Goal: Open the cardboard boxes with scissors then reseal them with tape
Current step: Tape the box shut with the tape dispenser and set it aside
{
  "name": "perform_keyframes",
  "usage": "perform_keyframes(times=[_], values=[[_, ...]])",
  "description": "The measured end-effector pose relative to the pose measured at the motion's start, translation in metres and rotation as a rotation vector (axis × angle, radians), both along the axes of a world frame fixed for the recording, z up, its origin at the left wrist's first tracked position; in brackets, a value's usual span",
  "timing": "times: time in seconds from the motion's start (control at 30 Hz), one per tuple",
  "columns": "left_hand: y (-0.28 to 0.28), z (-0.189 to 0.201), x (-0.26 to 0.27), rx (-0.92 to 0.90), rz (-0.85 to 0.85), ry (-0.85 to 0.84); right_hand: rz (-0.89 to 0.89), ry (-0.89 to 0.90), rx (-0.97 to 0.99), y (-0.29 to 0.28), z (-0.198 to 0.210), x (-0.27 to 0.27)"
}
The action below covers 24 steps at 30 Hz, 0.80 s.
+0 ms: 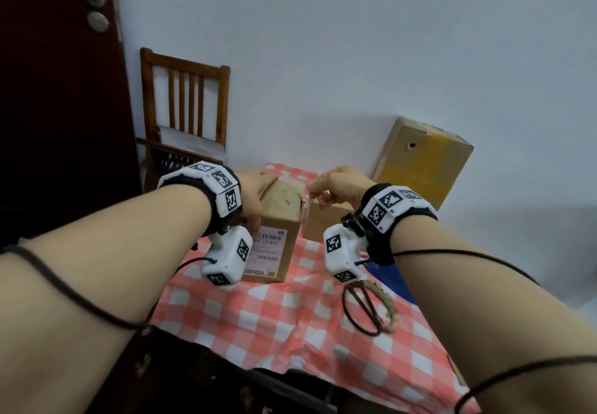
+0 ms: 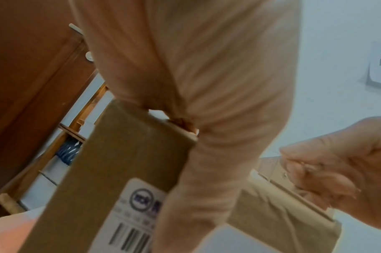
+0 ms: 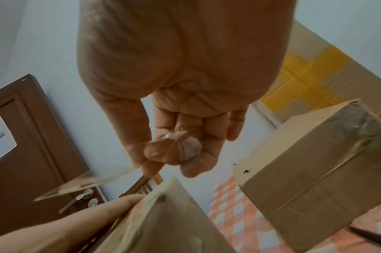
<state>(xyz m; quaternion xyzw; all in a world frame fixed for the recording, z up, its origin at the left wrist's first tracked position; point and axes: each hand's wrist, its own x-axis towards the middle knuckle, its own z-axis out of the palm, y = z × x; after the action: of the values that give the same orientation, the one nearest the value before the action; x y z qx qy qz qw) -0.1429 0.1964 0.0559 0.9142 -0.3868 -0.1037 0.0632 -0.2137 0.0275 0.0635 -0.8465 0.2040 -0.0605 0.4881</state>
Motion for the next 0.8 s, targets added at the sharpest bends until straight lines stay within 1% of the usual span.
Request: perform_keyframes(times=[0.2, 0.33, 0.67, 0.8], values=[[-0.001, -0.001, 0.002, -0.005, 0.002, -0.008, 0.049, 0.088, -0.197, 0.005, -0.003, 0.012], [-0.002, -0.002, 0.004, -0.012, 0.004, -0.008, 0.059, 0.101, -0.269, 0.009, -0.004, 0.013], [-0.003, -0.003, 0.006, 0.007, 0.011, -0.034, 0.084, 0.123, -0.302, 0.014, -0.001, 0.014], [-0.003, -0.003, 0.005, 0.009, 0.003, -0.044, 0.089, 0.135, -0.365, 0.017, -0.003, 0.018]])
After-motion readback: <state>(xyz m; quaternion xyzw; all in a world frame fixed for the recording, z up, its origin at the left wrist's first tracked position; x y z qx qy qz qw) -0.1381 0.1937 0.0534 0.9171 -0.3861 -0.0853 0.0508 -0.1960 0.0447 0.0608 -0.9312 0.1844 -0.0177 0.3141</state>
